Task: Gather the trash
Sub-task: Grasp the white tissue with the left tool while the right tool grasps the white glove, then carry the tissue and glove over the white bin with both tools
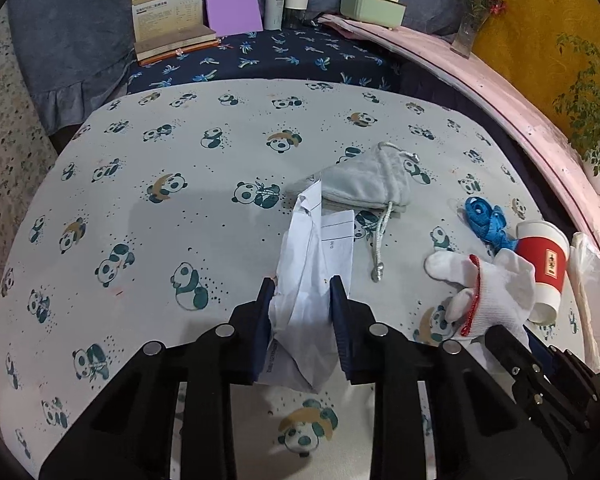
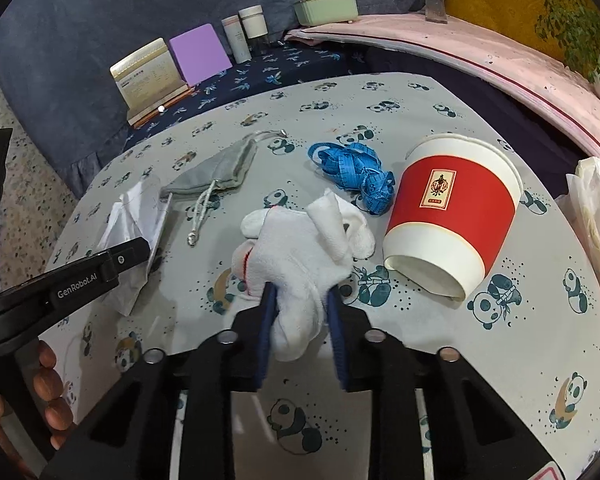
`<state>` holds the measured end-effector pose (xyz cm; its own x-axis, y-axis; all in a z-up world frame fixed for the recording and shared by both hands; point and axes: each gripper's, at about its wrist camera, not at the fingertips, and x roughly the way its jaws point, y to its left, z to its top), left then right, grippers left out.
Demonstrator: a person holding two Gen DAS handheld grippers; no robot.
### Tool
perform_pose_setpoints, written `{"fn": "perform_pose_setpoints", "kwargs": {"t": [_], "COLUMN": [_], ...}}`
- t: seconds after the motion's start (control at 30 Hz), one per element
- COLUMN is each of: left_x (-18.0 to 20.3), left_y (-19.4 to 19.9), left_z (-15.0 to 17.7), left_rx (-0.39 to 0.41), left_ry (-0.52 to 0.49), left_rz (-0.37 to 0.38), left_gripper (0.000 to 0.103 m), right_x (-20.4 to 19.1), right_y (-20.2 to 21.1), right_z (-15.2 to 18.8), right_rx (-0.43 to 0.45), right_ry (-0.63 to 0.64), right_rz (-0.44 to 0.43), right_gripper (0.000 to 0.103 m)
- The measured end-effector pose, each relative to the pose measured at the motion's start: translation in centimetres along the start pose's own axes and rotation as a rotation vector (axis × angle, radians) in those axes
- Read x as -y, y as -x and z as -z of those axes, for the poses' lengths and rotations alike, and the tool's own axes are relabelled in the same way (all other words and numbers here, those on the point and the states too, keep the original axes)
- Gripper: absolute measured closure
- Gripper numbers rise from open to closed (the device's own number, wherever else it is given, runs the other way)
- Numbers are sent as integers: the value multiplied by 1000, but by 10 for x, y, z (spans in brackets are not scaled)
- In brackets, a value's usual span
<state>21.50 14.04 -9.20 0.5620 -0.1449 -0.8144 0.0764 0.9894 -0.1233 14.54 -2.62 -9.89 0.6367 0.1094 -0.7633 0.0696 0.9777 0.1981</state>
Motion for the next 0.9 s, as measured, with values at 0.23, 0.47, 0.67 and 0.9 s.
{"fn": "perform_pose_setpoints", "kwargs": {"t": [0.23, 0.47, 0.67, 0.9], "left_x": [16, 55, 99, 152], "left_y": [43, 84, 112, 130], "left_z": [5, 12, 22, 39], "left_rx": [46, 100, 133, 144], "left_ry": [-3, -50, -114, -190], "left_rz": [28, 56, 91, 134], "left_gripper": [77, 77, 77, 77], "right_x": [-2, 10, 36, 78], "right_y": [46, 102, 141, 175], "right_z": [-9, -13, -11, 0], "right_rx": [93, 195, 258, 302], "right_ry": [7, -3, -31, -84], "right_rz": [-29, -38, -17, 19], "right_gripper": [85, 85, 85, 85]}}
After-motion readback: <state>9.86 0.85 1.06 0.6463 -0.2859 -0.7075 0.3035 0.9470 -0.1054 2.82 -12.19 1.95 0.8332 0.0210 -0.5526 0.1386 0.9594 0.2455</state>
